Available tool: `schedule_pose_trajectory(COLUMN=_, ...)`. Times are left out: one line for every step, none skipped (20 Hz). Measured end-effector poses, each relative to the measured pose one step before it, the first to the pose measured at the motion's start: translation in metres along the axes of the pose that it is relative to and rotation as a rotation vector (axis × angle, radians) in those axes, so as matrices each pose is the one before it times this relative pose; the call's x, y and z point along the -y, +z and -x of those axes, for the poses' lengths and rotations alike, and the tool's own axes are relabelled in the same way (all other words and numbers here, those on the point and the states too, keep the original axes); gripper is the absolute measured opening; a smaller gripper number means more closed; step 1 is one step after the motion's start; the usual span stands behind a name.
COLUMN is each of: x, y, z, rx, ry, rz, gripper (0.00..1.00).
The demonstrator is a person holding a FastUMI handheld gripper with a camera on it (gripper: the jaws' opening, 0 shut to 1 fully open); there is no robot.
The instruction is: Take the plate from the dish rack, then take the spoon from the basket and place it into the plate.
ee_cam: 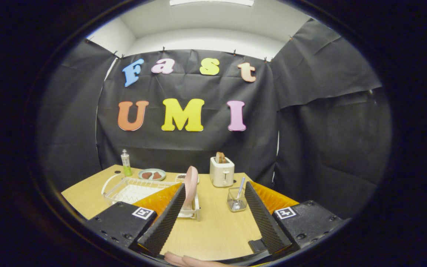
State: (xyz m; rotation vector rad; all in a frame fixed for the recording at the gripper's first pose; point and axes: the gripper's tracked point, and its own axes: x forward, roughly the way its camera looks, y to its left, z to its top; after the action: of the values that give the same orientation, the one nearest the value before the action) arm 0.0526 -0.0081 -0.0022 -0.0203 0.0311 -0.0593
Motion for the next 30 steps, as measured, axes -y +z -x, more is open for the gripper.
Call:
schedule_pose_trajectory(x=-0.00328, y=0.00311, z=-0.0122, rx=-0.00997, ry=0.00635, rz=0.00515, gripper=1.0)
schedule_pose_trajectory(x=-0.00501, y=0.00611, z=-0.01339, rx=-0.01355, ry=0.0074, rz=0.00264, gripper=1.0)
schedule_pose_trajectory(x=-0.00463, y=0.00222, z=-0.01378, rx=-0.02988, ry=0.00838, rz=0.00848, gripper=1.0)
schedule_pose_trajectory(x=-0.00705, y=0.00486, z=-0.01528, rx=-0.02974, ry=0.01698, rz=0.0015, gripper=1.0)
schedule_pose_trajectory(x=-0.00824, y=0.00344, z=-0.01672, rx=-0.03639, ry=0.02226, rz=0.00668, gripper=1.0)
schedule_pose_trajectory(x=-0.00677, y=0.00412, z=-0.01531, rx=-0.03401, ry=0.01635, rz=0.00983, gripper=1.0)
schedule_pose_trajectory(x=-0.00479, y=0.00723, z=-0.01718, rx=-0.03094, ry=0.01175, rz=0.00828, gripper=1.0)
schedule_pose_trajectory(x=-0.00353, y=0.00326, z=-0.01784, rx=-0.04279, ry=0.00542, rz=0.01626, gripper=1.0)
schedule_pose_trajectory(x=-0.0031, y=0.00224, z=-0.01952, rx=-0.04107, ry=-0.00254, rz=0.01176, gripper=1.0)
schedule_pose_trajectory(x=-0.00343, y=0.00015, z=-0.01717, rx=-0.05305, ry=-0.00217, rz=0.01082, gripper=1.0)
schedule_pose_trajectory(x=-0.00642, y=-0.0008, z=-0.01706, rx=-0.05228, ry=0.01035, rz=0.01218, gripper=0.99)
schedule_pose_trajectory(x=-0.00269, y=0.00295, z=-0.01585, rx=-0.04121, ry=-0.00353, rz=0.00991, gripper=0.98)
schedule_pose_trajectory(x=0.0023, y=0.00357, z=-0.0169, rx=-0.04231, ry=-0.02425, rz=0.01809, gripper=0.97)
schedule_pose_trajectory(x=-0.00075, y=0.00621, z=-0.01477, rx=-0.03057, ry=-0.01153, rz=0.01573, gripper=0.96)
schedule_pose_trajectory(x=-0.0013, y=0.00501, z=-0.01586, rx=-0.04418, ry=-0.01245, rz=0.0122, gripper=0.93)
schedule_pose_trajectory(x=-0.00173, y=-0.00221, z=-0.01296, rx=-0.09355, ry=-0.01232, rz=0.00823, gripper=0.88)
schedule_pose_trajectory(x=-0.00101, y=-0.00364, z=-0.00594, rx=-0.08914, ry=-0.01265, rz=0.0046, gripper=0.81)
schedule_pose_trajectory(x=-0.00092, y=0.00895, z=-0.00828, rx=-0.05075, ry=-0.01353, rz=0.00379, gripper=0.74)
schedule_pose_trajectory(x=0.00152, y=0.01058, z=-0.00563, rx=-0.02658, ry=-0.02509, rz=0.00887, gripper=0.67)
schedule_pose_trajectory(x=0.00235, y=0.00545, z=-0.0102, rx=-0.03259, ry=-0.03326, rz=0.01502, gripper=0.6)
schedule_pose_trajectory(x=-0.00063, y=0.0005, z=-0.00284, rx=-0.04068, ry=-0.02292, rz=0.01599, gripper=0.53)
schedule_pose_trajectory(x=0.00028, y=-0.0007, z=-0.00495, rx=-0.03554, ry=-0.02251, rz=0.02903, gripper=0.49)
schedule_pose_trajectory(x=0.00173, y=0.00059, z=-0.00329, rx=-0.02044, ry=-0.01952, rz=0.01732, gripper=0.43)
schedule_pose_trajectory(x=0.00081, y=0.002, z=-0.00141, rx=-0.01311, ry=-0.01752, rz=0.00387, gripper=0.4)
schedule_pose_trajectory(x=0.0023, y=-0.00235, z=-0.00288, rx=-0.01948, ry=-0.02212, rz=-0.00451, gripper=0.37)
schedule_pose_trajectory(x=-0.00125, y=-0.00248, z=-0.00261, rx=-0.0218, ry=0.00153, rz=0.00337, gripper=0.34)
schedule_pose_trajectory(x=-0.00039, y=-0.00352, z=-0.00416, rx=-0.02022, ry=0.00186, rz=0.01161, gripper=0.3)
schedule_pose_trajectory(x=0.00098, y=-0.00193, z=-0.0046, rx=-0.01365, ry=-0.00038, rz=0.0094, gripper=0.29)
schedule_pose_trajectory(x=0.00254, y=-0.00215, z=-0.00166, rx=-0.01624, ry=-0.00531, rz=-0.0153, gripper=0.28)
schedule_pose_trajectory(x=-0.00224, y=-0.00093, z=0.00548, rx=-0.0027, ry=0.01134, rz=-0.04662, gripper=0.27)
